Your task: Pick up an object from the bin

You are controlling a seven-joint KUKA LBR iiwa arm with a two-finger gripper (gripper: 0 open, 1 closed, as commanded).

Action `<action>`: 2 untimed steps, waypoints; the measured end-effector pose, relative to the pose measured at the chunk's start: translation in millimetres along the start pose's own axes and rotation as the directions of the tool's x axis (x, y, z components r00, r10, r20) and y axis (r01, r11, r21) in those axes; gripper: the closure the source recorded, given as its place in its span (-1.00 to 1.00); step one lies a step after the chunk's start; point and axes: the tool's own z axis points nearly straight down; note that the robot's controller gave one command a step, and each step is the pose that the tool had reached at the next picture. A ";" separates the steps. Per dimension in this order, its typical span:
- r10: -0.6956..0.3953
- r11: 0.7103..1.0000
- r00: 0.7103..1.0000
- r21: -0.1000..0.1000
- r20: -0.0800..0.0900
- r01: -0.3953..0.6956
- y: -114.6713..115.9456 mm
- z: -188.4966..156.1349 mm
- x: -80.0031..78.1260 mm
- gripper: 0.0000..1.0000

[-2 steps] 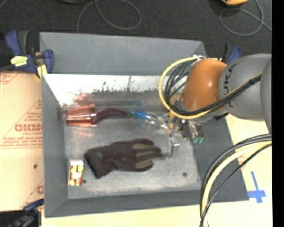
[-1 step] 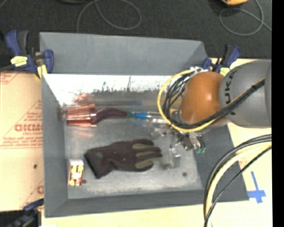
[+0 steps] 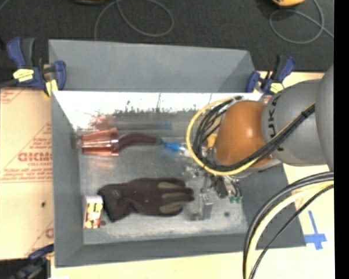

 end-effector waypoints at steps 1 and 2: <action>0.064 0.998 0.998 0.003 0.007 -0.064 8.4 -5.2 15.2 -1.00; -0.060 0.998 0.998 0.003 0.002 0.060 22.7 -18.4 -27.9 -1.00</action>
Offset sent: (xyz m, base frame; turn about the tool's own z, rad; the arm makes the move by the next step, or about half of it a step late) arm 0.0779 0.0500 0.0328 -0.1610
